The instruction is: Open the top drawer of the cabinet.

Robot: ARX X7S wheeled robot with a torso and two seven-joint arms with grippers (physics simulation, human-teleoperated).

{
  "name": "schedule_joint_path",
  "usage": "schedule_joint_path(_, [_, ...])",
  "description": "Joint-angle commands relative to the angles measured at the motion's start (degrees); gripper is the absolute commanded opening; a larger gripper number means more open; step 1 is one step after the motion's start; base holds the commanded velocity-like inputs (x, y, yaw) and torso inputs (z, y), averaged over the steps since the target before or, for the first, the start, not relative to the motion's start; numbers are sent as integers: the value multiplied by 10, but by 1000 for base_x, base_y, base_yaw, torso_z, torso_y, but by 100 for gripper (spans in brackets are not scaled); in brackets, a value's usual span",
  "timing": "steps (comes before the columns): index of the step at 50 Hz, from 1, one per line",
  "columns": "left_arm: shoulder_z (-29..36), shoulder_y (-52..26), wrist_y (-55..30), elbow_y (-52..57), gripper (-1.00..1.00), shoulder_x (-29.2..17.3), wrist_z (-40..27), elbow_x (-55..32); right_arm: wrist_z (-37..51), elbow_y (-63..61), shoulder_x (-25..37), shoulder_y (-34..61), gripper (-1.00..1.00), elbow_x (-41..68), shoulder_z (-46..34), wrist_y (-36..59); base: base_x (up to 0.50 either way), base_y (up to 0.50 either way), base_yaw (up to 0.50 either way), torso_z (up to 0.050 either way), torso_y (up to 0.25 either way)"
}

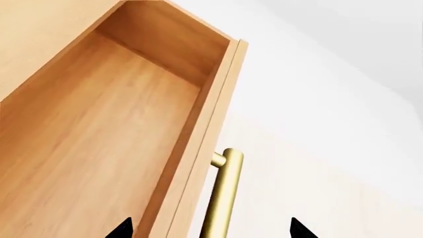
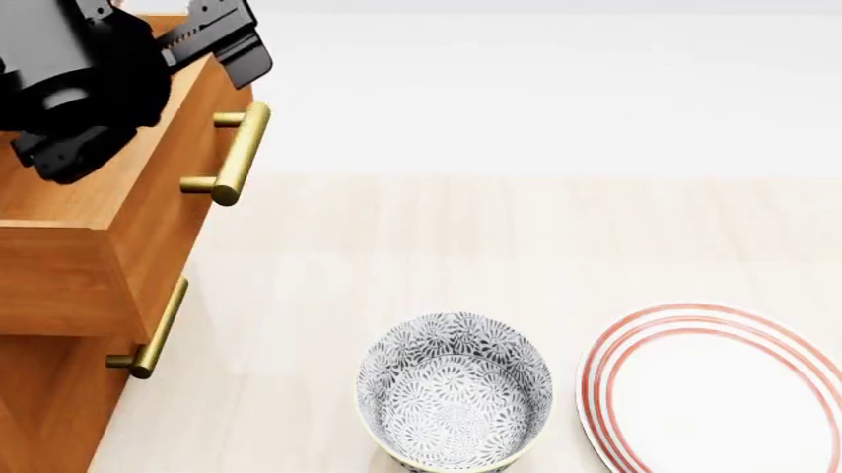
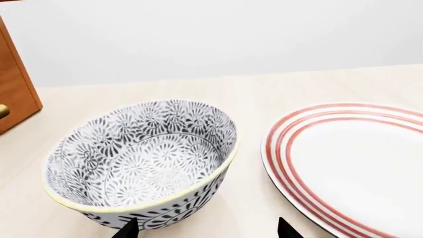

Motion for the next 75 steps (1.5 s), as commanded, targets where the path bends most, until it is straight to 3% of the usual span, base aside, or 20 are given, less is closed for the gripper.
schedule_joint_path(1, [-18, -10, 9, -37, 100, 11, 19, -13, -12, 4, -10, 0, 100, -9, 11, -4, 0, 0, 0, 0, 0])
schedule_joint_path(14, [-7, -20, 15, -82, 100, 14, 48, -22, -11, 0, -8, 0, 100, -6, 9, 0, 0, 0, 0, 0, 0])
schedule_joint_path(21, [8, 7, -21, -22, 100, 23, 46, -65, -10, 1, -7, 1, 100, -6, 9, -1, 0, 0, 0, 0, 0])
schedule_joint_path(63, [300, 12, 63, 34, 100, 23, 26, -416, -14, -2, 1, 1, 100, 1, 1, 1, 0, 0, 0, 0, 0])
schedule_joint_path(75, [348, 20, 80, 92, 100, 20, 25, -480, -16, -3, 4, 1, 100, 1, -4, 3, 0, 0, 0, 0, 1])
